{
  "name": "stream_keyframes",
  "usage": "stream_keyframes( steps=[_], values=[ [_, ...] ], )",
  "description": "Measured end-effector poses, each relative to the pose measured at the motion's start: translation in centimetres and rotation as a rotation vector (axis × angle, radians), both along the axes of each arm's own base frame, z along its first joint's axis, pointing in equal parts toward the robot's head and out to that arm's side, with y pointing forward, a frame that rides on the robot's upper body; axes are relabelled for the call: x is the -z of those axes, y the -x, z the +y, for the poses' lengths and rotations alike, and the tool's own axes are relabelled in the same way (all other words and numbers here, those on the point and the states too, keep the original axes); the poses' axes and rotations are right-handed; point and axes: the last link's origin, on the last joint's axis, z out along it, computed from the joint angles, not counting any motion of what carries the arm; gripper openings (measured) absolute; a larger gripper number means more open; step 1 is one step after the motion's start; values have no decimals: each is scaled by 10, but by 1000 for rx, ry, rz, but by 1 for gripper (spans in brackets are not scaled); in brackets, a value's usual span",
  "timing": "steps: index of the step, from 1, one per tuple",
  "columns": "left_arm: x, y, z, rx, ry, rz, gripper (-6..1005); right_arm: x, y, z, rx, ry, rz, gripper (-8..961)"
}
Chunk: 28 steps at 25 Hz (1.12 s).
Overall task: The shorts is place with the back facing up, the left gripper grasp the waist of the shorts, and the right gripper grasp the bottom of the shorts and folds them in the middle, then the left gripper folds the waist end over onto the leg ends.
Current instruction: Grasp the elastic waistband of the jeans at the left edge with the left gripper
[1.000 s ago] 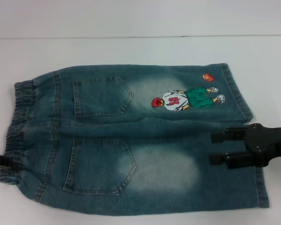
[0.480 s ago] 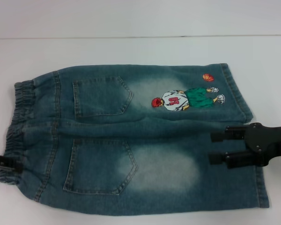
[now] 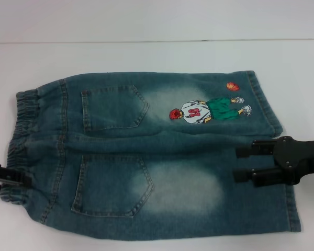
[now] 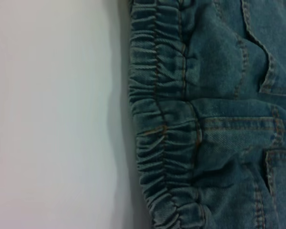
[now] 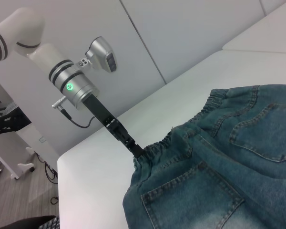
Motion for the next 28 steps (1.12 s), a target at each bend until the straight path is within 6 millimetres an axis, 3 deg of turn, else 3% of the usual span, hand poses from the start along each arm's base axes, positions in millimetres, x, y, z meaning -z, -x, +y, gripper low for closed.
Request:
stream_keyframes(
  steps=[6,12,22,28],
  values=[
    [-3,-2,-2,26,14,2,840,0,-1,0,3,-2,-1,850],
    [-4,-1,-4,36,19,14,656,0,0,1,2,-4,0,850],
    [-2,-1,-4,49,30,17,220,-2,1,2,7,-4,3,850],
    [-1,-2,-4,57,29,14,28,-11,3,10,89,27,-1,850]
  ],
)
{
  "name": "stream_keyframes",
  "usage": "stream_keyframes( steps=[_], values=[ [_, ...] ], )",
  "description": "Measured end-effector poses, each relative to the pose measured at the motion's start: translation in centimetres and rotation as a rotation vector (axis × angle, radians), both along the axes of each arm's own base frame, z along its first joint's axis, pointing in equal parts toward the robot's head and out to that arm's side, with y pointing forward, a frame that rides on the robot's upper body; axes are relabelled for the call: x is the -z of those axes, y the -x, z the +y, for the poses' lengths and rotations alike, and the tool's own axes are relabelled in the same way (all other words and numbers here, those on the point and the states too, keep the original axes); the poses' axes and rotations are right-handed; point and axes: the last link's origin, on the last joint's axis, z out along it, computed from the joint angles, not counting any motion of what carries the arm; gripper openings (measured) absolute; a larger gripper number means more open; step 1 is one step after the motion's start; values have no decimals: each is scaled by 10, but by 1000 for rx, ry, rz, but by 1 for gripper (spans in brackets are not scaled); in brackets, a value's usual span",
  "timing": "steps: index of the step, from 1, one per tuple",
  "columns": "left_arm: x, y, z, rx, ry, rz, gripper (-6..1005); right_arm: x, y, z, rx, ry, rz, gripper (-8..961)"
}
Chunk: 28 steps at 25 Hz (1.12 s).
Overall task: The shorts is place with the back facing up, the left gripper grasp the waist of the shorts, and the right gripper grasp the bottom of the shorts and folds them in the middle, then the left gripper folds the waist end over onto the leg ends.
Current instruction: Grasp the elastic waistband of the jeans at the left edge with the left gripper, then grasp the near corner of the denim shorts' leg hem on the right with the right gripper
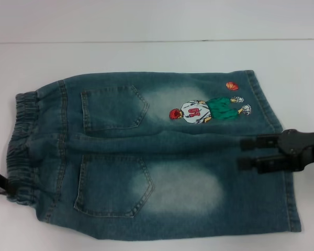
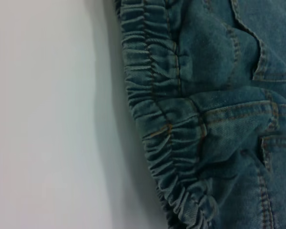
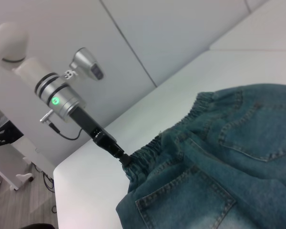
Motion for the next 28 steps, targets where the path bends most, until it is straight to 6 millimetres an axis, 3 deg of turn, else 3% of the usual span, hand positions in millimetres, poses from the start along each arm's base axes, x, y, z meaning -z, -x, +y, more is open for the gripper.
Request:
stream_keyframes(
  steps=[5,8,28],
  values=[
    [0,-4,5,17,-11,-3,30,-19,3,3,42,107,-73,850],
    [0,-6,9,22,-18,-4,31,-26,-5,-1,29,205,-252,851],
    [0,-20,25,60,-53,-25,37,-25,-35,-20,118,411,-537,851]
  ],
)
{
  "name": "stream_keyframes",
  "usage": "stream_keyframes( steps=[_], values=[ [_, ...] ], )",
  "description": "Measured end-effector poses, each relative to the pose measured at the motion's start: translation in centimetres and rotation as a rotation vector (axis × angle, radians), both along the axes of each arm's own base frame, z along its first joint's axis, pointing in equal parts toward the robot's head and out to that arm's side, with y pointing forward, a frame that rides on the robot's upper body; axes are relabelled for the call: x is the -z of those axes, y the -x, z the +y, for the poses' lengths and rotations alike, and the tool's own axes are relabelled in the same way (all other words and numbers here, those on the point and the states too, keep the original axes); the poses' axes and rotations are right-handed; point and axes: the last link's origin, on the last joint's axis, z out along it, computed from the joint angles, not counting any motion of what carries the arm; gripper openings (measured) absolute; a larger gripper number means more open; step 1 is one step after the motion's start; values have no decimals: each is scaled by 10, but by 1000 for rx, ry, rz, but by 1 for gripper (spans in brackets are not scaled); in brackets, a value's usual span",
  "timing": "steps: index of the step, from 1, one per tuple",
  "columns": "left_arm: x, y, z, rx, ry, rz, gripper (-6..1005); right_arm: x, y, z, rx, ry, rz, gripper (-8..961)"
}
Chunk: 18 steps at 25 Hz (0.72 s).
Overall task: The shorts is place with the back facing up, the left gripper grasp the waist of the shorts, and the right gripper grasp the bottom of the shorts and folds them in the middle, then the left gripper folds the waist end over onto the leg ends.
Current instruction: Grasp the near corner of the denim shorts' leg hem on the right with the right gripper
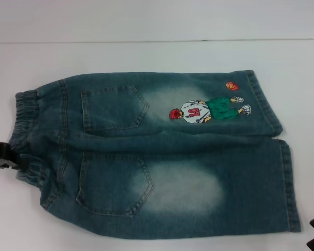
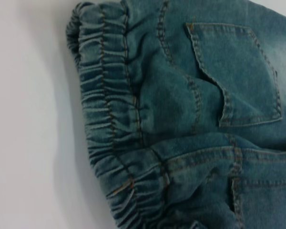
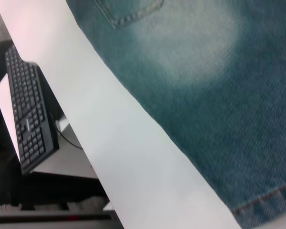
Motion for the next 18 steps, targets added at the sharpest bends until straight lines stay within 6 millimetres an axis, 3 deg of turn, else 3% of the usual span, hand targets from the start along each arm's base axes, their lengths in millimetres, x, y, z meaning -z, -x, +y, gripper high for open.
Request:
stream_keyframes(
  steps=[18],
  values=[
    [-1,-1,2,-1,-5,6,43,18,1,10,-17,24,-62,850]
  ],
)
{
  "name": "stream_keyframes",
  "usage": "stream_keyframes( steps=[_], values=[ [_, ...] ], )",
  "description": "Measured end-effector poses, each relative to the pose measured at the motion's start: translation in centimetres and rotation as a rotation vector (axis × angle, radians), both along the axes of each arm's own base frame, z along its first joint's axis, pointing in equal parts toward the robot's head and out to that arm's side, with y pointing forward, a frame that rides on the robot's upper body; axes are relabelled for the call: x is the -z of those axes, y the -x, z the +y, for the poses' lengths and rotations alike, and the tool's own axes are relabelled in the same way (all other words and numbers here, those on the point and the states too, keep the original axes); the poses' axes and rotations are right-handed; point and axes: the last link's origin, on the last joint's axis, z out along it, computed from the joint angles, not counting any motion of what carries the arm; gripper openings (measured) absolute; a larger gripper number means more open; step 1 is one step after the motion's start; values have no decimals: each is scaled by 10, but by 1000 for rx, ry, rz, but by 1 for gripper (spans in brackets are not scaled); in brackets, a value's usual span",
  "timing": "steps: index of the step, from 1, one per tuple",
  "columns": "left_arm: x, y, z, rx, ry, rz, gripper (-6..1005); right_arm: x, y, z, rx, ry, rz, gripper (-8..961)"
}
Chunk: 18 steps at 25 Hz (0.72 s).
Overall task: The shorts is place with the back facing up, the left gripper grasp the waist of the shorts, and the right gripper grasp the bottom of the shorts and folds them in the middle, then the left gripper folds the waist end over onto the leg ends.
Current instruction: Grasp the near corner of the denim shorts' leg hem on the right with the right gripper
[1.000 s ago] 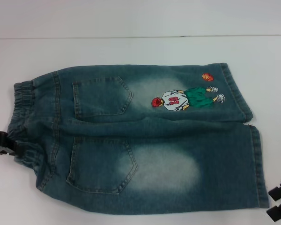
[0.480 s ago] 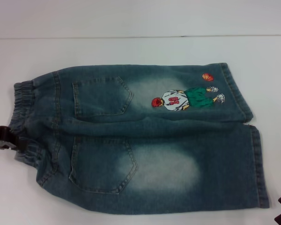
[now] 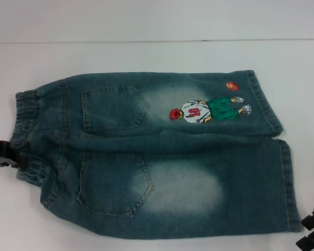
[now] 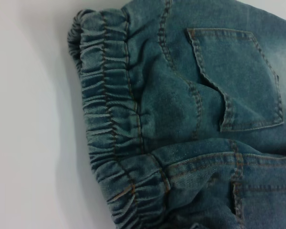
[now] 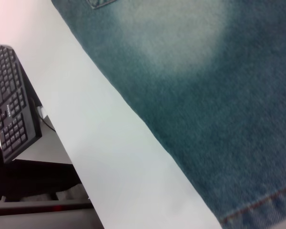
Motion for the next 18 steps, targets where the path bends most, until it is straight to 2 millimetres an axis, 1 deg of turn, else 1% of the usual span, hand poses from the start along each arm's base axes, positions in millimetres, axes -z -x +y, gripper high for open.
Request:
stream_keyframes(
  steps=[4,9,18],
  values=[
    [0,0,0,2,1,2,44,7,4,3,-17,16,4,850],
    [1,2,-1,-1,1,2,46,11,8,6,-33,19,5,850],
    [1,2,-2,2,4,3,49,4,12,12,-46,-5,22,850]
  ],
)
